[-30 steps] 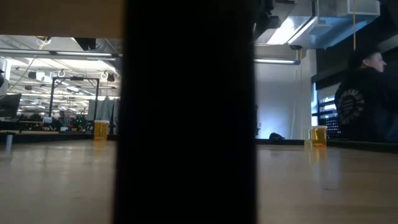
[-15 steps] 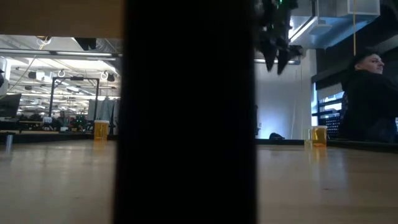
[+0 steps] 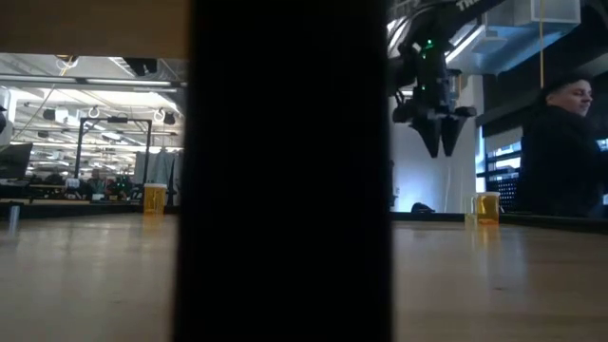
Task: Pick and place medicine bottles onto shelf by color
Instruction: Put the top right yellow pill bottle on the shelf aligned with the other yellow pill bottle
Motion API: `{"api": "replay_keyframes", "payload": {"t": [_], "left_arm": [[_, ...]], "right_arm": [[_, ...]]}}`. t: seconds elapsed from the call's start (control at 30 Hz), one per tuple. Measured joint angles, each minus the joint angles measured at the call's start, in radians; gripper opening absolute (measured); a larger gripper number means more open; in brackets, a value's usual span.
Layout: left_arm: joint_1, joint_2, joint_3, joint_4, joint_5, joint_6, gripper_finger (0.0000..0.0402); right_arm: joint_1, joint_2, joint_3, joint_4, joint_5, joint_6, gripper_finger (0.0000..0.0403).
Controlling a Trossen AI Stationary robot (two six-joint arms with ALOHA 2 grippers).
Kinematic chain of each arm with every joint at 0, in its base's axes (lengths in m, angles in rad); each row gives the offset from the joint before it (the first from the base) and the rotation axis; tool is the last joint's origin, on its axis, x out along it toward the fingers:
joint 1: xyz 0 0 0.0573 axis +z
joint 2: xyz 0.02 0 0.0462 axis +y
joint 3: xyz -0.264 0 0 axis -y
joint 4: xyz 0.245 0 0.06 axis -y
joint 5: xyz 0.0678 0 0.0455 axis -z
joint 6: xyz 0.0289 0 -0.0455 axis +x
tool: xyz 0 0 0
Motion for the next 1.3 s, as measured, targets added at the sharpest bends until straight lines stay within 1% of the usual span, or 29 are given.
{"api": "replay_keyframes", "payload": {"t": [0.13,0.23,0.37,0.47,0.67,0.9,1.13,1.3], "left_arm": [[0.000,0.000,0.000,0.000,0.003,-0.023,0.0165],[0.000,0.000,0.000,0.000,0.004,-0.025,0.0165],[0.000,0.000,0.000,0.000,0.004,-0.029,0.0165],[0.000,0.000,0.000,0.000,0.017,-0.030,0.0165],[0.000,0.000,0.000,0.002,0.049,-0.049,0.0165],[0.000,0.000,0.000,0.003,0.052,-0.048,0.0165],[0.000,0.000,0.000,0.003,0.051,-0.047,0.0165],[0.000,0.000,0.000,0.003,0.051,-0.047,0.0165]], "right_arm": [[-0.021,0.000,-0.078,0.055,0.033,-0.005,0.0197],[-0.037,0.000,-0.128,0.108,0.037,-0.031,0.0197],[-0.053,0.000,-0.154,0.147,0.071,-0.019,0.0197],[-0.066,0.001,-0.157,0.145,0.101,0.009,0.0197],[-0.088,0.001,-0.158,0.144,0.103,0.090,0.0197],[-0.088,0.013,-0.159,0.124,0.102,0.138,0.0197],[-0.088,0.016,-0.249,0.143,0.094,0.164,0.0197],[-0.088,0.016,-0.265,0.188,0.102,0.163,0.0197]]}}
